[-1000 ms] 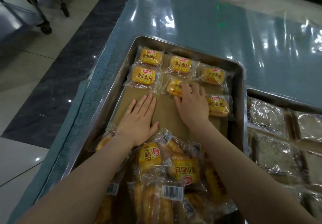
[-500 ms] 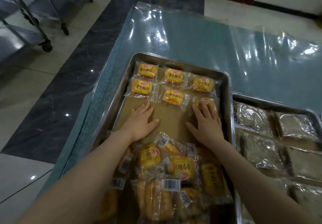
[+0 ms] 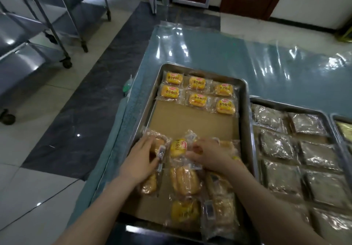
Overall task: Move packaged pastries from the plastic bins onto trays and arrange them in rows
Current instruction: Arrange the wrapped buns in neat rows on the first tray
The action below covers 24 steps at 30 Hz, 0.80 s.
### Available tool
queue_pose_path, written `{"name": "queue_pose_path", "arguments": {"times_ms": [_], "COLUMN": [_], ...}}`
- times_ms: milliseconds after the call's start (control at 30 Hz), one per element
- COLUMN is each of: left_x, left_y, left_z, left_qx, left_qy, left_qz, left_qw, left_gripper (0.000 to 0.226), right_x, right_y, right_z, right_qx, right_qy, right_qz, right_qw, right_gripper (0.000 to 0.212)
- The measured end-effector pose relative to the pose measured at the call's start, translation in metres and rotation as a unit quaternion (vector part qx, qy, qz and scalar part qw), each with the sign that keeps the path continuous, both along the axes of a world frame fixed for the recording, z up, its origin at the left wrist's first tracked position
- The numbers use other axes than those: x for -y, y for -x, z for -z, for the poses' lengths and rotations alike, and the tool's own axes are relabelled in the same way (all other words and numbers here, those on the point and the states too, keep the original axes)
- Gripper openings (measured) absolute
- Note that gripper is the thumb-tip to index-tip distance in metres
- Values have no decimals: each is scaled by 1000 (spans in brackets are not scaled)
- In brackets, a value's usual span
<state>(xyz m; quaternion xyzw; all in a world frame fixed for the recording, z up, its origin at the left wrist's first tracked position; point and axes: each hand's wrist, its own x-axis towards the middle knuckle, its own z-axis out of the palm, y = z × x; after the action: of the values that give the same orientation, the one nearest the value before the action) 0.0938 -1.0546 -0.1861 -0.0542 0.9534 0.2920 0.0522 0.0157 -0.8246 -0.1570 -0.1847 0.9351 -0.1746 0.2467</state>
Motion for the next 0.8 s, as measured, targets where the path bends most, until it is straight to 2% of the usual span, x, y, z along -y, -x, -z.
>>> {"name": "queue_pose_path", "arguments": {"times_ms": [67, 133, 267, 400, 500, 600, 700, 800], "left_x": [-1, -1, 1, 2, 1, 0, -3, 0], "left_y": [-15, -26, -30, -23, -5, 19, 40, 60], "left_z": [8, 13, 16, 16, 13, 11, 13, 13], "left_qx": [34, 72, 102, 92, 69, 66, 111, 148], "left_qy": [16, 18, -2, -20, -14, 25, 38, 36], "left_qz": [19, 40, 58, 43, 27, 55, 80, 122], "left_qw": [999, 996, 993, 995, 997, 996, 990, 981], "left_gripper": [79, 84, 85, 75, 59, 60, 79, 87], "right_x": [6, 9, 7, 5, 1, -5, -11, -11], "right_y": [-5, -8, -14, -12, -1, 12, 30, 50], "right_z": [-3, -4, -2, -5, -6, -6, -1, 7], "right_qx": [-1, 26, 82, 29, 16, 37, -2, -36], "right_qy": [-2, 33, 127, 131, 187, 244, 222, 205], "right_qz": [2, 49, 223, 321, 374, 405, 397, 391], "right_qw": [1000, 998, 963, 938, 908, 880, 891, 897], "right_gripper": [25, 25, 15, 13, 7, 9, 12, 17]}}
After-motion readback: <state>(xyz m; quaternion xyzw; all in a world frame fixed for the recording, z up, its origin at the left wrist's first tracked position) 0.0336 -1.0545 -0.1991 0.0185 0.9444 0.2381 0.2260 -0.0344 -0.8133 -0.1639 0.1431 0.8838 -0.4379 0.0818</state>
